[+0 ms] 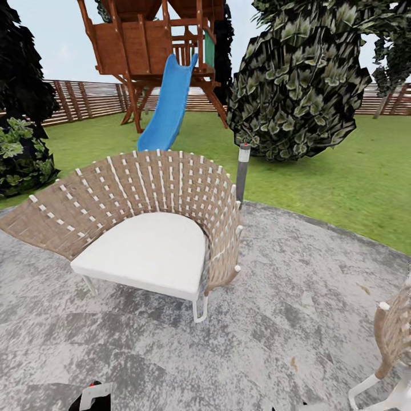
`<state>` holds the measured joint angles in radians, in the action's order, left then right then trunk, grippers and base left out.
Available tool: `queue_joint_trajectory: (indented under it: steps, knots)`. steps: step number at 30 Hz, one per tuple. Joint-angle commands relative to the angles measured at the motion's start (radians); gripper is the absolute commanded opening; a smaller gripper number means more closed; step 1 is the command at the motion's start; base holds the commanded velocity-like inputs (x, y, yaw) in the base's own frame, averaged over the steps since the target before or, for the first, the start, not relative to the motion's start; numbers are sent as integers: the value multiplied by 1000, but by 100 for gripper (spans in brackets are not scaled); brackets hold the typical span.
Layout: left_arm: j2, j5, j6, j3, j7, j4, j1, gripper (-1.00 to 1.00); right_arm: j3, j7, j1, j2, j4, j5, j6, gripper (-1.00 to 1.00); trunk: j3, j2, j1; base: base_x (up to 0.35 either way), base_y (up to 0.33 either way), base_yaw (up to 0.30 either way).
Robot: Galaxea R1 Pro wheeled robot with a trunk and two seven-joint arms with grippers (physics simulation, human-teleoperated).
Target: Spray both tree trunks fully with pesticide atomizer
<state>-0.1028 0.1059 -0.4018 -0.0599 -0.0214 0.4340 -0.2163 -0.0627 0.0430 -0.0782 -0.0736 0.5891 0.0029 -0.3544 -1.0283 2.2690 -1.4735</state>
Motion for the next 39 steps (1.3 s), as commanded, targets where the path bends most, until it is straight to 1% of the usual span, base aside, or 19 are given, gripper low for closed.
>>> queue_joint_trajectory:
  steps: [1,6,14,18,32,39]
  knots:
    - [0,0,0,0,0,1,0,-100,0,0,0,0,0,0,0,100,0,0,0,0,187,-285]
    - [0,-1,3,0,1,1,0,-100,0,0,0,0,0,-1,0,100,0,0,0,0,268,-231]
    - [1,0,5,0,1,2,0,-100,0,0,0,0,0,-1,0,100,0,0,0,0,277,-28]
    - [2,-1,4,0,1,2,0,-100,0,0,0,0,0,-1,0,100,0,0,0,0,62,-143]
    - [5,-6,3,0,0,0,0,-100,0,0,0,0,0,0,0,100,0,0,0,-1,3,-259]
    - [5,-5,6,0,0,1,0,-100,0,0,0,0,0,0,0,100,0,0,0,-146,142,-264]
